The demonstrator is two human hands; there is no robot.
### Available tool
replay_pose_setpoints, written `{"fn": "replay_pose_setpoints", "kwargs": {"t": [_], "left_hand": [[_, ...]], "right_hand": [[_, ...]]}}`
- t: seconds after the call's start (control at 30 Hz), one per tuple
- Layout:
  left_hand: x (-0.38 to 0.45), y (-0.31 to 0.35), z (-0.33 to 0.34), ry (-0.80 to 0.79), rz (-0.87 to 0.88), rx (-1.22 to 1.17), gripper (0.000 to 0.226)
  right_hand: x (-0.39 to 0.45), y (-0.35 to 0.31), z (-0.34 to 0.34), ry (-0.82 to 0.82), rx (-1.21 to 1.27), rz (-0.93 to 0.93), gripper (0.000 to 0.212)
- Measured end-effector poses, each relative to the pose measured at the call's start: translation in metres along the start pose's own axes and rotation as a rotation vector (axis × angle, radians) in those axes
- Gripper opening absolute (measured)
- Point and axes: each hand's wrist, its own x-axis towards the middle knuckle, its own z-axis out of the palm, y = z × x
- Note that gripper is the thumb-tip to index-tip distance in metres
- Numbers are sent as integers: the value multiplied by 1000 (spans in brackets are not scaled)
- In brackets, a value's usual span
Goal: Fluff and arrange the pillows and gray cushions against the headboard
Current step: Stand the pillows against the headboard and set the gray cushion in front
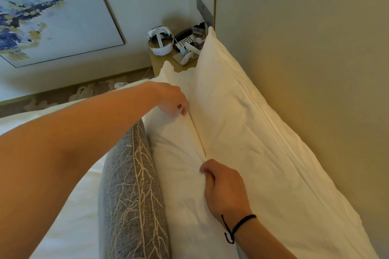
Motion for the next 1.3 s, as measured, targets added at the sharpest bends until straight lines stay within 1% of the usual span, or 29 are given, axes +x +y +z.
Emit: {"fn": "replay_pose_setpoints", "kwargs": {"t": [0.07,0.13,0.23,0.37,0.47,0.53,0.57,0.63,0.7,0.77,0.8,0.87,0.9,0.93,0.97,1.0,1.03,1.07,1.1,1.13,1.2,1.23,1.3], "left_hand": [[-1,4,1,-20,35,46,37],[-2,6,2,5,22,70,35],[-3,2,0,131,-53,95,26],[-4,-5,-3,304,-144,202,29],[3,6,3,444,-244,156,27],[14,24,17,490,-377,46,33],[21,34,27,487,-449,-10,35],[33,50,44,419,-528,-100,39],[38,60,55,320,-515,-182,47],[29,63,56,273,-463,-252,59],[20,64,55,256,-424,-289,61],[-7,70,52,225,-319,-390,52],[-24,73,55,247,-277,-480,46],[-44,75,62,314,-251,-587,44],[-66,77,75,426,-232,-676,44],[-89,78,92,575,-242,-735,46],[-111,80,114,746,-306,-776,46],[-130,82,141,893,-412,-828,45],[-147,88,169,977,-519,-929,44],[-158,97,196,986,-606,-1094,47],[-171,124,248,893,-708,-1503,61],[-175,140,270,851,-743,-1631,70],[-180,165,308,796,-789,-1714,84]], "right_hand": [[-1,-2,-1,8,11,-30,24],[-1,-3,-2,17,13,-43,23],[-1,-2,-2,15,-2,-43,23],[0,1,1,2,-22,5,24],[8,7,3,-30,-134,52,28],[13,11,4,-89,-257,67,33],[15,12,5,-125,-312,67,34],[15,10,10,-192,-404,57,29],[14,4,16,-230,-483,33,21],[11,-2,19,-245,-542,22,17],[9,-4,19,-247,-564,22,15],[2,-7,17,-239,-588,10,16],[-3,-9,16,-225,-585,-16,19],[-10,-12,15,-193,-565,-56,22],[-19,-17,14,-152,-519,-108,24],[-31,-24,16,-125,-446,-163,28],[-44,-34,19,-131,-359,-209,36],[-58,-45,25,-169,-267,-244,46],[-72,-56,34,-217,-192,-271,54],[-84,-65,46,-265,-161,-298,61],[-102,-79,72,-328,-237,-343,69],[-107,-83,83,-339,-303,-346,71],[-108,-86,95,-346,-391,-270,74]]}}
